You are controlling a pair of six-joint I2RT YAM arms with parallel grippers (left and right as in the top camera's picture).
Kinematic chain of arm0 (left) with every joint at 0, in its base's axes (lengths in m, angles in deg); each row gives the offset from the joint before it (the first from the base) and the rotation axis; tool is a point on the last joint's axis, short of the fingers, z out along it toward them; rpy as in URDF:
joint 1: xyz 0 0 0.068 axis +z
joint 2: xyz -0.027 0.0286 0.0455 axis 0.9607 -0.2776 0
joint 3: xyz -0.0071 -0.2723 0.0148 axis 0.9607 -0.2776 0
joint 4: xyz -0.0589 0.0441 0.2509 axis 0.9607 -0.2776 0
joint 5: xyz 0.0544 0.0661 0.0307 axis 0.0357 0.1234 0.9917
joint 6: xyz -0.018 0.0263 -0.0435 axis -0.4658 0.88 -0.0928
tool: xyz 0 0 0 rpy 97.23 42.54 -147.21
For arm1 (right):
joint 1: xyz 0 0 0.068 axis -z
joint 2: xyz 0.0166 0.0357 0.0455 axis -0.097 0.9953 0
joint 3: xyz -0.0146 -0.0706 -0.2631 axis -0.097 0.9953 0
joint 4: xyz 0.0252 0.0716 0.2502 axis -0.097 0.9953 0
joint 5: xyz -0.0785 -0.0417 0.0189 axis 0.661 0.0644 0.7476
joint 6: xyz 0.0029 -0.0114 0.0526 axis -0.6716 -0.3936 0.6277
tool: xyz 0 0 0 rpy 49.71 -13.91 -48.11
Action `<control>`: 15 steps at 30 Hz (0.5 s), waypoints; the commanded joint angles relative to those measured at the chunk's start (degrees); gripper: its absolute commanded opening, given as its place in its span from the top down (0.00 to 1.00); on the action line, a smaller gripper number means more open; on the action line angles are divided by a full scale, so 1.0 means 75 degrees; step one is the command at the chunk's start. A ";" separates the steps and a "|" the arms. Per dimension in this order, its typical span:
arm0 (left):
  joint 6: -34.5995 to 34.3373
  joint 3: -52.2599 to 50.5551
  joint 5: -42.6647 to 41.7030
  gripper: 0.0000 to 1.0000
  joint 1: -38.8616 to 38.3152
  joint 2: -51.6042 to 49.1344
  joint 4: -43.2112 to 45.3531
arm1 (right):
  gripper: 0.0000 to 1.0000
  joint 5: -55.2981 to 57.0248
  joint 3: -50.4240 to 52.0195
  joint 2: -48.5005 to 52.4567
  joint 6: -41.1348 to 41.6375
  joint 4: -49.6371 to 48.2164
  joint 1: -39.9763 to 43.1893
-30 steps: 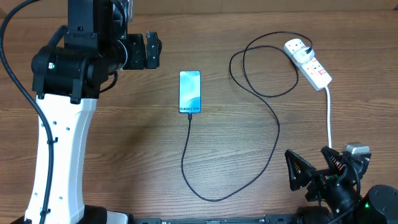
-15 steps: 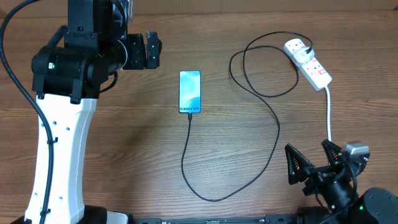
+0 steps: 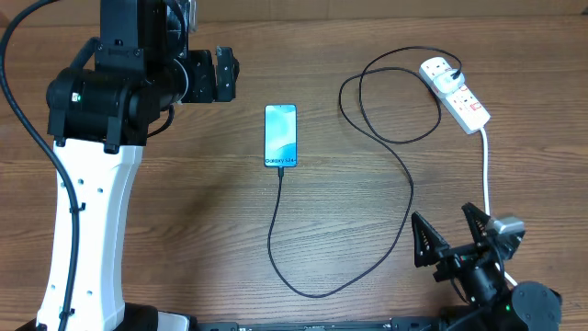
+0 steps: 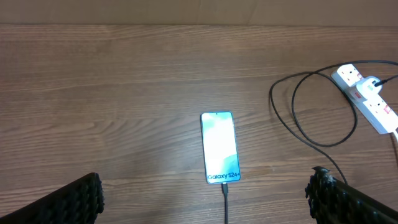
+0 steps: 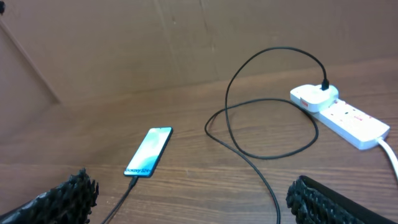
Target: Plug charger to phone and switch on socket
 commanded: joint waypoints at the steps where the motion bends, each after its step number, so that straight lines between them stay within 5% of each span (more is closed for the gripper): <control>1: -0.0131 0.0012 0.0105 0.00 0.0029 -0.0038 0.0023 | 0.00 0.0082 0.0391 -0.0093 -0.0061 -0.0472 -0.0044; 15: -0.0128 0.0012 0.0108 0.00 0.0029 -0.0038 0.0023 | 0.00 0.0093 0.2218 -0.0099 -0.0058 -0.3139 -0.0044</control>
